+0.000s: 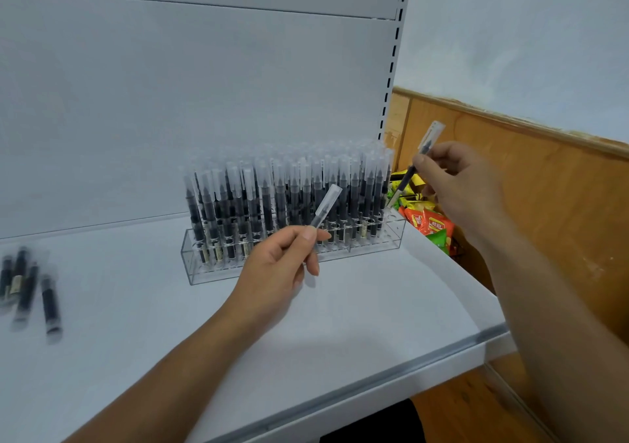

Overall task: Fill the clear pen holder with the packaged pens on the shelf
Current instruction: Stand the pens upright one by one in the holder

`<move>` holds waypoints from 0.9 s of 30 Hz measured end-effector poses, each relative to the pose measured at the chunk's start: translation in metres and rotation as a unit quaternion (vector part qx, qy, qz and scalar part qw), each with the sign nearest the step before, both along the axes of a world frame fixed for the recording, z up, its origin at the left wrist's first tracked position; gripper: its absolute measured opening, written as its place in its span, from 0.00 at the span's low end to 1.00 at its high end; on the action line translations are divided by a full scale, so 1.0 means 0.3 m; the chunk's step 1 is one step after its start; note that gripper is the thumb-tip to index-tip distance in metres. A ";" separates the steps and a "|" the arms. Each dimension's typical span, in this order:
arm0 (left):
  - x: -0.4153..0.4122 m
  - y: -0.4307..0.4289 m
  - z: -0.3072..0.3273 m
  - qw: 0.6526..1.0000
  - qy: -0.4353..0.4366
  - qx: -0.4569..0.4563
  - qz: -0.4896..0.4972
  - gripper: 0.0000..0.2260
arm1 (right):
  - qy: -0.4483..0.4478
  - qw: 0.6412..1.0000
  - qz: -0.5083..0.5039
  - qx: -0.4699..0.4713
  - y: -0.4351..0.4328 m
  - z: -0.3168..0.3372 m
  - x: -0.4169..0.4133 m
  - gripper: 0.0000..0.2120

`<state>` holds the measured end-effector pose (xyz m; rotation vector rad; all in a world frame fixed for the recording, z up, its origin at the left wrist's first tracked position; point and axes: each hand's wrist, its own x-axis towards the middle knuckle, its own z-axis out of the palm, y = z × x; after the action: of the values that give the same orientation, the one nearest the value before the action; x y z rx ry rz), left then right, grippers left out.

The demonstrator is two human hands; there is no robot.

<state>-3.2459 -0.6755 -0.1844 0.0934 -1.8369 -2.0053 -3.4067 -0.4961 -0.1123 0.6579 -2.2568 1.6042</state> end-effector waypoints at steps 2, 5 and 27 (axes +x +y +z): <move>-0.001 -0.002 -0.002 1.000 0.001 -0.005 0.000 0.17 | 0.019 0.999 -0.010 0.036 -0.010 -0.010 -0.012 0.05; -0.002 -0.004 -0.006 1.000 0.001 -0.007 0.001 0.16 | 0.037 0.995 -0.011 0.097 -0.023 -0.030 -0.025 0.06; 0.012 0.010 -0.005 0.998 0.017 -0.065 0.008 0.09 | -0.106 0.968 0.226 0.014 -0.110 -0.116 0.280 0.06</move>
<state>-3.2422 -0.6726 -0.1860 0.0343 -1.9324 -1.8608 -3.3228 -0.5292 -0.1470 1.1232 -2.4048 1.9279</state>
